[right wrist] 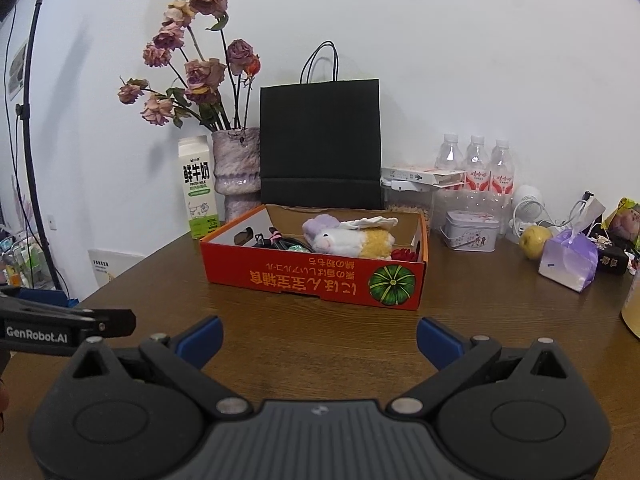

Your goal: Organize objects

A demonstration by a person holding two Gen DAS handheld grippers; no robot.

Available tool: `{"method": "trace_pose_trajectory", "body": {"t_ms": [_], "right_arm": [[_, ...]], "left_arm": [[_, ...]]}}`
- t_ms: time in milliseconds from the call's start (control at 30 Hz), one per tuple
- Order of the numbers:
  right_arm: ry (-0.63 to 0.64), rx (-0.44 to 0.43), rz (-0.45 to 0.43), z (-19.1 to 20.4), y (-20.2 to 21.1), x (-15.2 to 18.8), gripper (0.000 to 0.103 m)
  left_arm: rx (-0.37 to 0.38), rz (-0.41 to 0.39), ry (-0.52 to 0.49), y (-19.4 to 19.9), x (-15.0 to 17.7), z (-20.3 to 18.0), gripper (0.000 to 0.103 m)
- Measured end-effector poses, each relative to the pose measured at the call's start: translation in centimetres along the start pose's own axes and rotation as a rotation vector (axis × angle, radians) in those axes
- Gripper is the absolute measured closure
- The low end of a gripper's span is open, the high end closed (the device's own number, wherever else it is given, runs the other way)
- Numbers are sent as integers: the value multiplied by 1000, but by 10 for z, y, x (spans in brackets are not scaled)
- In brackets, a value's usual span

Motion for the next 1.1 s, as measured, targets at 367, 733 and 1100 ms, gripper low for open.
{"method": "trace_pose_trajectory", "body": {"t_ms": [367,733,1100], "right_arm": [[0,1,1,-1,2,2,0],[0,2,0,0,3,2,0],[1,3,2,-1,5,3,0]], "left_arm": [[-5,7,-3,2,1,-1,0],[-1,9,-5,3,0,-3,0],[9,13,-18,3,0,-8,0]]}}
Point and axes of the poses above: each gripper's, at about its wrist camera, not at the fingertips, and y roughly against the way its jaws point, z to its left, x to its underside, the point moved 5 cm from there along -y, roughly the way its jaws point, and after that the axes turned 15 degrees about x, right-handed, at the moved point
